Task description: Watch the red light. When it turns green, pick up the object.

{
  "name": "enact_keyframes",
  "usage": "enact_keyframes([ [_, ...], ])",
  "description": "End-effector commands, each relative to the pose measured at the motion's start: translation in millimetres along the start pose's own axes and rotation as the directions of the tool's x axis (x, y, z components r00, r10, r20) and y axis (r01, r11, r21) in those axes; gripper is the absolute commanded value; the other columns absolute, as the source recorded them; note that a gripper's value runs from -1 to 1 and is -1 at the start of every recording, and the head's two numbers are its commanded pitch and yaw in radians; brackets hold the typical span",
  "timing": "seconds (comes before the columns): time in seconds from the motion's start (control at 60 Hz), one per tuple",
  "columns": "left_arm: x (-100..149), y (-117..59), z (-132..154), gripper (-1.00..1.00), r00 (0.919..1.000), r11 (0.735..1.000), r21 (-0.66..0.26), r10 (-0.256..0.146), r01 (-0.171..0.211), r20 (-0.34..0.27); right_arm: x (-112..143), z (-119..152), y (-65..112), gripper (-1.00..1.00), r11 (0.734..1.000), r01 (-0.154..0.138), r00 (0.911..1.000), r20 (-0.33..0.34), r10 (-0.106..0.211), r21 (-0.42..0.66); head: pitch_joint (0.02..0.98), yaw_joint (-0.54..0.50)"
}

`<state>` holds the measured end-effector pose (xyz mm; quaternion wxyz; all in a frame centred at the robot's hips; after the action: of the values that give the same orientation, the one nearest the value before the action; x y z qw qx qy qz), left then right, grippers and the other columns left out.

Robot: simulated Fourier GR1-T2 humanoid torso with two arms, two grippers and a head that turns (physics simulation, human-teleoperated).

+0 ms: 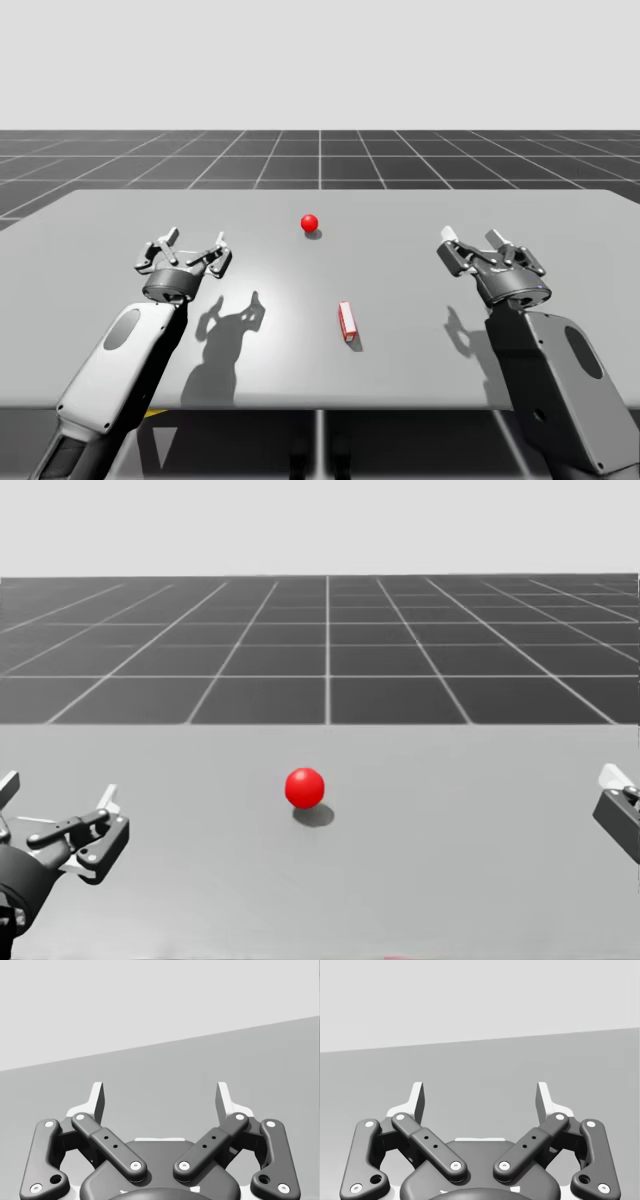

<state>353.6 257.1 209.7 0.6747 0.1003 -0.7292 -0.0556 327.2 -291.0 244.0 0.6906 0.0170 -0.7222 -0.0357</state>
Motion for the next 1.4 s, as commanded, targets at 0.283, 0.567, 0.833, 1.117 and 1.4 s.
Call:
enact_keyframes([
  [0.283,0.0,-0.4,0.0,-1.00,1.0000,1.000,-0.012,0.000,0.000,0.001,-0.7,0.8,1.8,-1.00,1.000,-0.008,1.0000,-0.001,0.008,0.009,0.566,0.05],
  [0.567,0.5,-0.7,0.6,-1.00,1.0000,1.000,-0.013,0.001,-0.001,0.002,-1.1,1.2,3.5,-1.00,1.000,-0.018,0.9998,0.002,0.018,0.013,0.570,0.05],
  [0.833,1.1,-1.0,0.9,-1.00,1.0000,1.000,-0.011,0.006,-0.006,0.005,-1.8,1.5,4.4,-1.00,1.000,-0.022,0.9997,0.001,0.022,0.017,0.575,0.05],
  [1.117,2.1,0.4,1.5,-1.00,0.9998,1.000,-0.007,0.018,-0.018,0.013,-1.4,2.0,4.7,-1.00,1.000,-0.022,0.9998,0.003,0.022,0.018,0.578,0.04],
  [1.4,2.9,2.1,1.6,-1.00,0.9994,1.000,0.000,0.026,-0.026,0.024,-2.0,2.5,5.9,-1.00,0.999,-0.025,0.9997,0.000,0.025,0.021,0.581,0.03],
])
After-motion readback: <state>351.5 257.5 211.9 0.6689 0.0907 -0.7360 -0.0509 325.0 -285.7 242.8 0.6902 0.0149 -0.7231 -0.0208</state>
